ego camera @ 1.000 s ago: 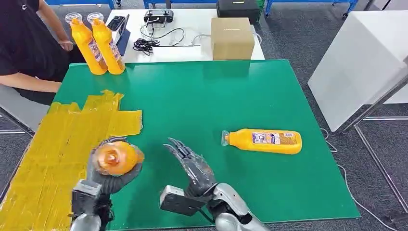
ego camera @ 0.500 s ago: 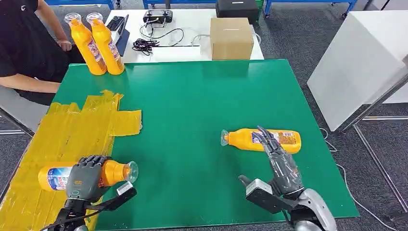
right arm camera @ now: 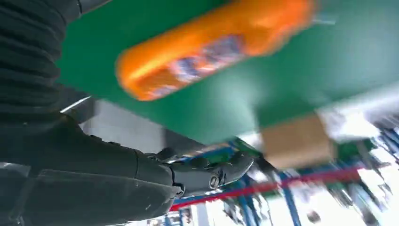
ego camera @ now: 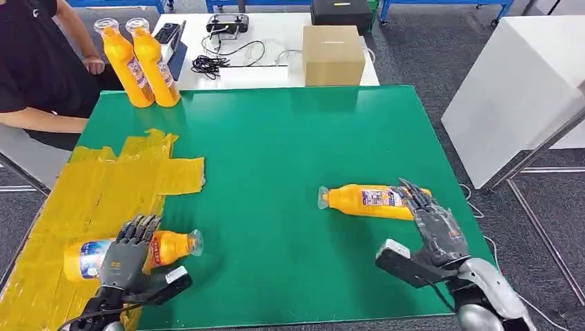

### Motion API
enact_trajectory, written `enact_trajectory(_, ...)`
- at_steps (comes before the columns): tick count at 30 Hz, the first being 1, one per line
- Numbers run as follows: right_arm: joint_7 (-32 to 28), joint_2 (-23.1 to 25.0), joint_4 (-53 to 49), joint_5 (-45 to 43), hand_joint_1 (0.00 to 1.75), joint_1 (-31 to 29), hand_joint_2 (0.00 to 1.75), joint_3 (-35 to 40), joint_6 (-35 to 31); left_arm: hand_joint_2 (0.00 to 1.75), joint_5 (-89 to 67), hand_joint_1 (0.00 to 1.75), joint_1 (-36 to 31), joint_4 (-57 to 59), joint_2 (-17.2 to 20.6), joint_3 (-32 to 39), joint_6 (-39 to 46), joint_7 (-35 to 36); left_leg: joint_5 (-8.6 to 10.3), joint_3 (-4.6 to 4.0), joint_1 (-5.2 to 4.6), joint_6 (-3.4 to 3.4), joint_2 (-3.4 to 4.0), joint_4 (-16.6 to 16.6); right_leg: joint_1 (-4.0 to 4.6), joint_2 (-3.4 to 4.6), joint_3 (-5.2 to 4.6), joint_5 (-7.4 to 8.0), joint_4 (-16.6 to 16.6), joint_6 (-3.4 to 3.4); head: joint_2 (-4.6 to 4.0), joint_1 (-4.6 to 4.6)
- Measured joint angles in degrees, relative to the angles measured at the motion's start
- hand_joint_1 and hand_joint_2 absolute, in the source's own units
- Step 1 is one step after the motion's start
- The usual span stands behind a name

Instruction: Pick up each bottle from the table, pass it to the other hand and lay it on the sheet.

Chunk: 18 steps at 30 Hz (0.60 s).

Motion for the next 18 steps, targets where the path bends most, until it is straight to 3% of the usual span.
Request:
enact_trajectory(5, 1.8, -5.0, 5.0, 0.8, 0.00, -2.7, 1.75, -2.7, 4.7, 0.00, 14.7, 0.00, 0.0, -0.2, -0.7, -0.1, 1.1, -8.4, -0.01, 0.00, -0.06, 0.02, 0.03, 0.0, -0.08, 0.02, -0.01, 0.05, 0.0, 0.07, 0.00, -0.04)
enact_trajectory(10, 3.2, -6.3, 11.6, 4.0, 0.00, -4.9, 1.75, -2.8, 5.4, 0.00, 34.3, 0.00, 0.6, -4.6, -2.9, 1.7, -3.2, -21.2, -0.01, 0.00, -0.04, 0.02, 0.03, 0.0, -0.05, 0.02, 0.00, 0.05, 0.0, 0.07, 0.00, -0.04)
enact_trajectory(18, 3.3, -6.2, 16.2, 5.2, 0.00, -6.5, 1.75, -2.3, 5.3, 0.00, 36.8, 0.00, 1.8, -9.9, -4.9, 3.3, -4.7, -22.8, 0.00, 0.00, 0.00, 0.01, 0.02, 0.0, 0.03, 0.01, -0.01, 0.04, 0.0, 0.06, 0.00, -0.04)
